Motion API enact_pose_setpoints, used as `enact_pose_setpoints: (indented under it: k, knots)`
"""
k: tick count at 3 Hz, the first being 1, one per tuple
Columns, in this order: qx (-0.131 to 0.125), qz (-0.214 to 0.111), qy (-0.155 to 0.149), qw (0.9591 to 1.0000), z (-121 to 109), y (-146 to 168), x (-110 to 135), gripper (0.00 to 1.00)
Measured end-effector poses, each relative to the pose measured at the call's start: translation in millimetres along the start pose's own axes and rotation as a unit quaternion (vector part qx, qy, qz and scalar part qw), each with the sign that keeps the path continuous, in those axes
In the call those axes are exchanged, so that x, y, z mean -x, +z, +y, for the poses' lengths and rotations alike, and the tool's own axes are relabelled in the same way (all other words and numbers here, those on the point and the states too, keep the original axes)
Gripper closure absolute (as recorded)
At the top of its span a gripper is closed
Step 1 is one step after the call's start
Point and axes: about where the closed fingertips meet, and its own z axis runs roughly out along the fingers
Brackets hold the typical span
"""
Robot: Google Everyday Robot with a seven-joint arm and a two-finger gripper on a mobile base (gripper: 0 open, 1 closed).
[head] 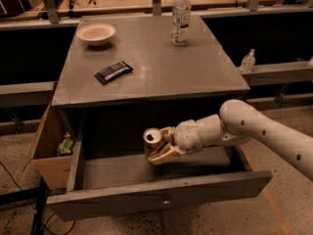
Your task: Place orange can into top drawer
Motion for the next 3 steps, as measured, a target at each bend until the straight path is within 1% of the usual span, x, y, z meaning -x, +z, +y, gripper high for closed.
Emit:
enact_pose_setpoints:
  k: [1,2,3]
  knots:
    - [0.006,0.015,-0.007,0.9998,-3.5,16.4,-16.7,1.0]
    - [-0.013,0.053,-0.002,0.9985,-5.4,25.0,-33.3,0.81]
    - [-0.032,0.071,0.002,0.9969,-6.8,31.8,-44.1,0.57]
